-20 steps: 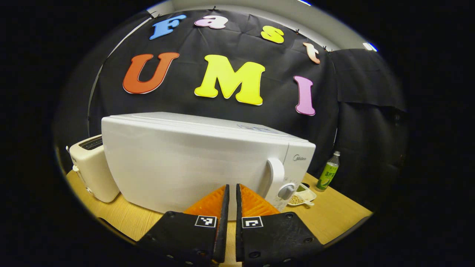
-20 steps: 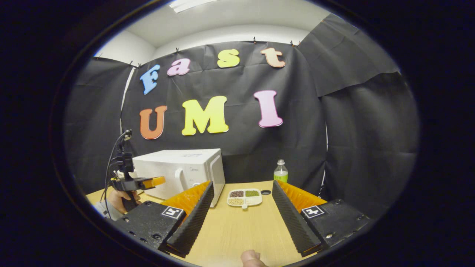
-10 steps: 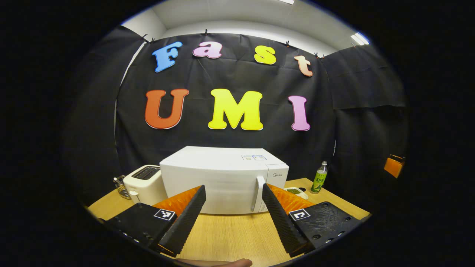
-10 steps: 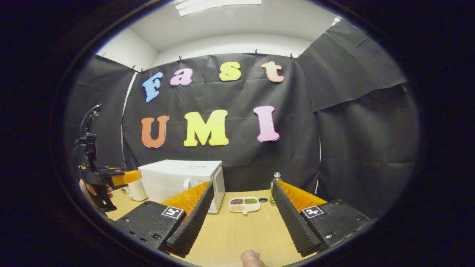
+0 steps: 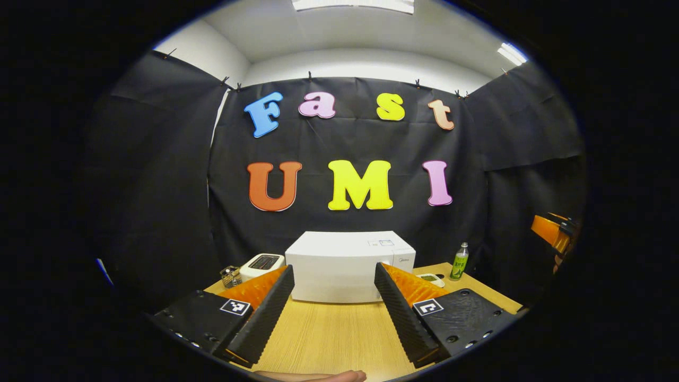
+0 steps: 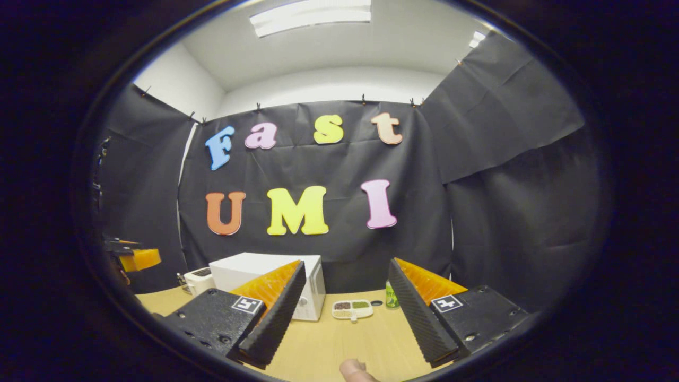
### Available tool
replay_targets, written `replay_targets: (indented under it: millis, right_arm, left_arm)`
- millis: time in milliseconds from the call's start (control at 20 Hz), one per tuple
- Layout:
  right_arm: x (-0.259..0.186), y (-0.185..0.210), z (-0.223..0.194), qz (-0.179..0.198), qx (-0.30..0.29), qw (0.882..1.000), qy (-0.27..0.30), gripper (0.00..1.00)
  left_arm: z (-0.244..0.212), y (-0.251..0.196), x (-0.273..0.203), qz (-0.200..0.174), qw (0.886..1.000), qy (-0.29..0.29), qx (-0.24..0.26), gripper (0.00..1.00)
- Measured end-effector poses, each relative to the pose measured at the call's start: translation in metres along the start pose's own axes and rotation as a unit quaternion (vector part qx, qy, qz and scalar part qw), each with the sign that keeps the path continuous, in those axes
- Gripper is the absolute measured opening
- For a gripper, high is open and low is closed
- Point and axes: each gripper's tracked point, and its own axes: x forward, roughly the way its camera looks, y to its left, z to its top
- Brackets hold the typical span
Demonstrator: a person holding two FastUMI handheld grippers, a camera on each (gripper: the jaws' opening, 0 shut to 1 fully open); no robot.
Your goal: Open the microwave oven with the left hand, put the food in, and close the microwave oven.
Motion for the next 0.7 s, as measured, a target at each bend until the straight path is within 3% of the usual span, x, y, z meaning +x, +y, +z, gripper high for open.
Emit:
replay_targets:
  millis: [50, 450, 500, 550, 600, 700]
  right_arm:
    - [0.001, 0.003, -0.002, 0.004, 0.0, 1.0, 0.007, 1.0]
    - [0.0, 0.017, -0.017, 0.018, -0.005, 0.999, 0.03, 1.0]
    - [0.0, 0.019, -0.018, 0.02, -0.005, 0.999, 0.033, 0.91]
    - [0.0, 0.02, -0.019, 0.023, -0.004, 0.999, 0.035, 1.0]
    - [-0.001, 0.02, -0.018, 0.024, -0.004, 0.999, 0.035, 0.91]
    - [-0.002, 0.019, -0.014, 0.023, -0.005, 0.999, 0.028, 0.91]
  left_arm:
    - [0.001, 0.0, -0.008, -0.001, 1.0, -0.005, -0.003, 0.95]
    - [-0.009, -0.005, -0.025, -0.017, 1.0, -0.015, 0.0, 0.95]
    - [-0.012, -0.007, -0.026, -0.019, 1.0, -0.01, 0.001, 0.95]
    - [-0.016, -0.01, -0.026, -0.022, 1.0, -0.006, 0.001, 0.95]
    - [-0.019, -0.014, -0.026, -0.027, 1.0, 0.001, 0.0, 0.95]
    - [-0.02, -0.018, -0.028, -0.036, 0.999, 0.004, -0.002, 0.95]
